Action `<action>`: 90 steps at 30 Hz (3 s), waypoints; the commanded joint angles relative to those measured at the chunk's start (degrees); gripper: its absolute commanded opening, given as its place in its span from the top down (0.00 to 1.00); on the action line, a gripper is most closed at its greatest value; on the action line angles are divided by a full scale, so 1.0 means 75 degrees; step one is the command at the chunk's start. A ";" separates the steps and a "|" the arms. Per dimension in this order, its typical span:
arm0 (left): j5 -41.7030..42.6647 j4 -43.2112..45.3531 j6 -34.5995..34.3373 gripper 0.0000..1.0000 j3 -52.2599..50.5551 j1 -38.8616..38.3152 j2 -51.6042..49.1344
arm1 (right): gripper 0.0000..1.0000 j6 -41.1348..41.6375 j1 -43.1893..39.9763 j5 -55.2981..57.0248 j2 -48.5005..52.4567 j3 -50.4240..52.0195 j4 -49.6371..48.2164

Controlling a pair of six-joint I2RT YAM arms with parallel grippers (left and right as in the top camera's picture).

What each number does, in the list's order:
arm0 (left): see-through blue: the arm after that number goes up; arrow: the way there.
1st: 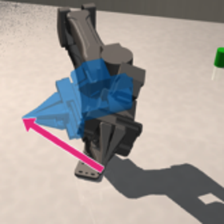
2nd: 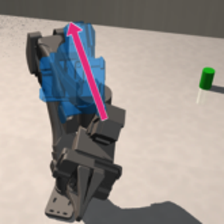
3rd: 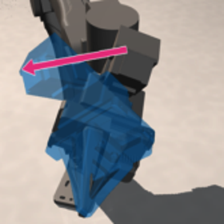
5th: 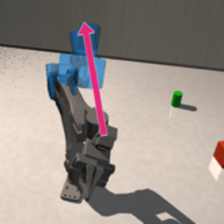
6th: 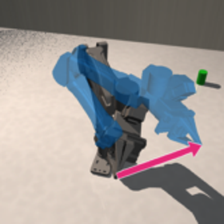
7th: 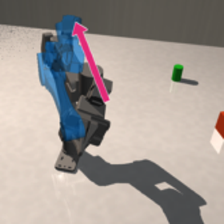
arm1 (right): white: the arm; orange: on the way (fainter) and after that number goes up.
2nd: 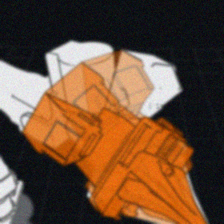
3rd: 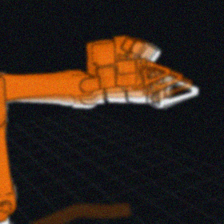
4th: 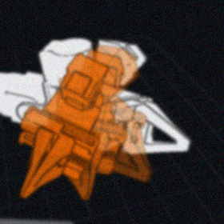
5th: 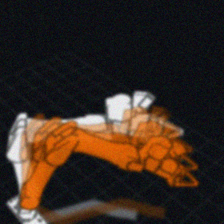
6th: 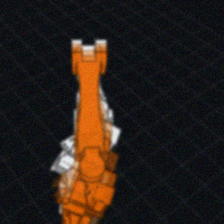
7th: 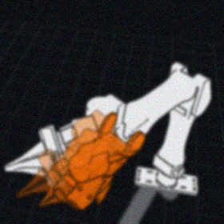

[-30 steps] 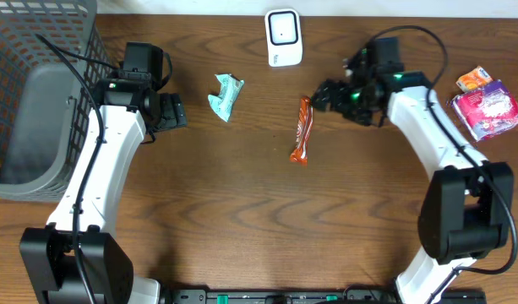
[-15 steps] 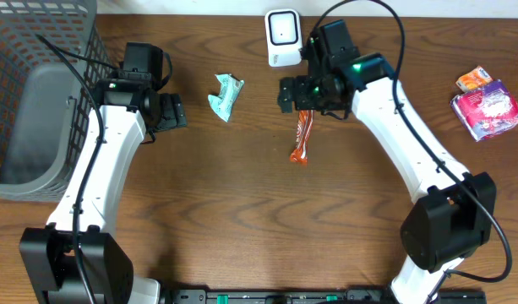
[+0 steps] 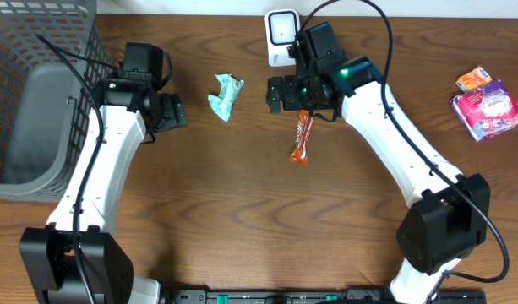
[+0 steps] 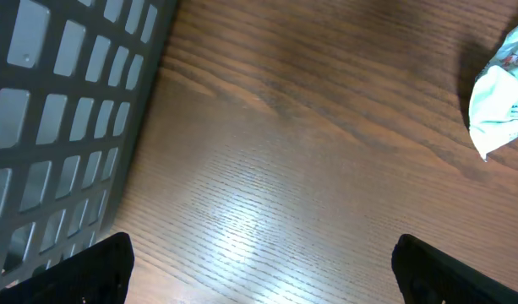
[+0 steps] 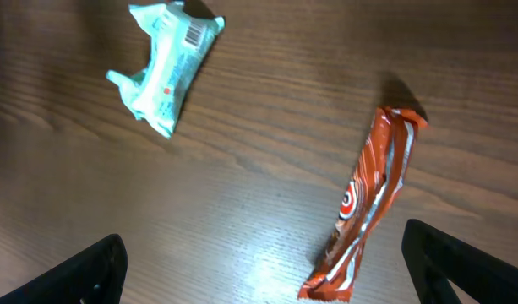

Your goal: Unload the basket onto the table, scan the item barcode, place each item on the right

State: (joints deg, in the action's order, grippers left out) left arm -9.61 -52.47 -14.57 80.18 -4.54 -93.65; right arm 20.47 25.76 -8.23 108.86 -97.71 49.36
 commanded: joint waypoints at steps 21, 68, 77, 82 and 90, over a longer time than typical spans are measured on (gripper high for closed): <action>-0.0157 -0.0020 0.0047 0.02 0.0032 0.0017 -0.0076 | 0.33 0.0358 0.0921 0.3019 0.1807 0.0131 -0.0361; -0.0157 -0.0020 0.0047 0.02 0.0032 0.0017 -0.0076 | 0.31 0.2780 0.1017 0.4310 0.2259 -0.0455 0.1801; -0.0157 -0.0020 0.0047 0.02 0.0032 0.0017 -0.0076 | 0.32 0.3156 0.1000 0.4514 0.2261 0.0522 0.0956; -0.0157 -0.0020 0.0044 0.02 0.0035 0.0017 -0.0076 | 0.35 0.3299 0.0950 0.4709 0.2261 0.0810 0.0947; -0.0157 -0.0020 0.0047 0.02 0.0032 0.0017 -0.0076 | 0.67 0.3293 0.0915 0.4616 0.2261 0.1116 0.0600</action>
State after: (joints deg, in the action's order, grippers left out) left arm -9.61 -52.47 -14.57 80.18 -4.54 -93.65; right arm 44.38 32.99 25.52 125.32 -90.08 54.08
